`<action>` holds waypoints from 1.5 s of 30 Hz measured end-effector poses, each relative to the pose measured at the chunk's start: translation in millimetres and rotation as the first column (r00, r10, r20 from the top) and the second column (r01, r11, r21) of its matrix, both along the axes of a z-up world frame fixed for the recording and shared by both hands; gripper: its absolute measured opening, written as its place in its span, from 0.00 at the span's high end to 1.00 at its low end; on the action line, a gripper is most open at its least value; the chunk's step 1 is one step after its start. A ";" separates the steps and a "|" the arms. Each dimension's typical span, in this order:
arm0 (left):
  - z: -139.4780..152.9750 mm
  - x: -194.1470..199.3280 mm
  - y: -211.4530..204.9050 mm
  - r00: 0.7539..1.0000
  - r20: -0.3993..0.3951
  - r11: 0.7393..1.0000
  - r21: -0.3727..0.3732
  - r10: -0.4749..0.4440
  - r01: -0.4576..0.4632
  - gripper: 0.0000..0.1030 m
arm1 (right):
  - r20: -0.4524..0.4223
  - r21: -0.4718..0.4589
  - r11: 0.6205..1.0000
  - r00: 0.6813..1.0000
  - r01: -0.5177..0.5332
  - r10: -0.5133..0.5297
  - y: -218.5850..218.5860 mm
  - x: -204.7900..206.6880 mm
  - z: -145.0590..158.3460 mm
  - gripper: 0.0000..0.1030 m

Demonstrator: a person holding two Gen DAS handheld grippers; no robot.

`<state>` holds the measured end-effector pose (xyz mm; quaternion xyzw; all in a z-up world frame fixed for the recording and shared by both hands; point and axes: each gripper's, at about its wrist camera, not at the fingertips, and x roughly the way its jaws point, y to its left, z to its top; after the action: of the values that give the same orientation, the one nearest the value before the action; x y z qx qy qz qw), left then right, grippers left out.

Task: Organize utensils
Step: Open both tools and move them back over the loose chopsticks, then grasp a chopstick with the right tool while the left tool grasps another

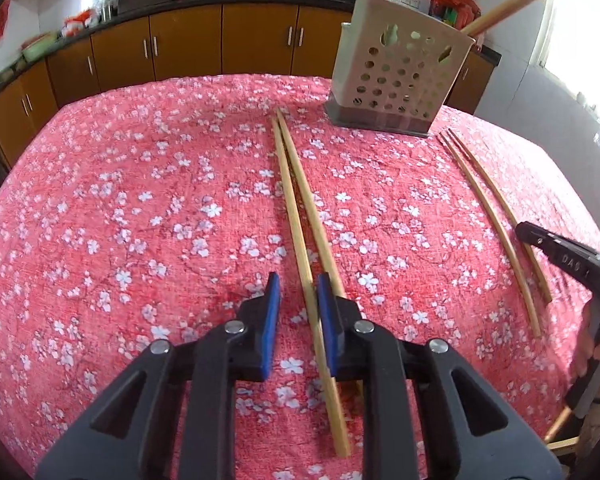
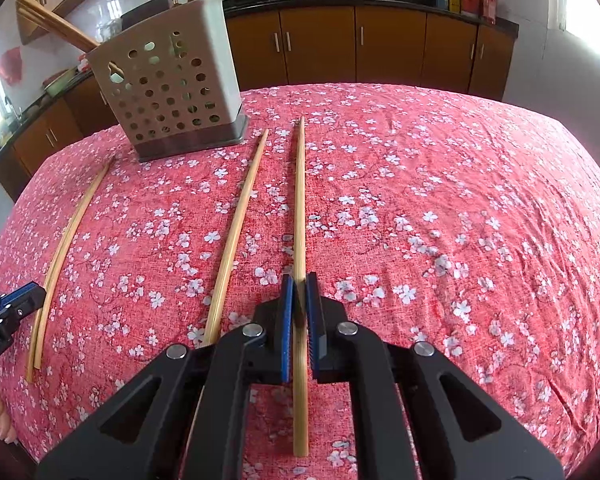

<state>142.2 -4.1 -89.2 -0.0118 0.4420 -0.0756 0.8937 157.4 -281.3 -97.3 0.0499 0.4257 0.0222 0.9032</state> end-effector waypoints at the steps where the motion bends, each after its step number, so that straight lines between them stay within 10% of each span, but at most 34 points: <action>1: -0.8 0.0 -1.7 1.000 0.004 1.000 0.013 0.000 0.000 0.81 | -0.002 -0.001 1.000 1.000 -0.002 0.002 0.3 -0.2 0.4 0.92; 19: -1.7 48.7 65.4 0.983 0.015 0.983 0.036 0.182 -0.182 0.92 | 0.016 -0.022 0.997 0.997 0.073 -0.073 -31.5 17.1 1.3 0.92; 45: -2.9 42.4 75.2 0.981 0.011 0.981 -0.023 0.192 -0.191 0.91 | 0.016 -0.033 0.997 0.997 0.077 -0.076 -30.5 17.1 1.2 0.92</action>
<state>184.6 71.1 -92.2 -0.0636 0.4323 0.0057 0.8995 174.5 -311.7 -96.0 0.0508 0.4170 -0.0190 0.9073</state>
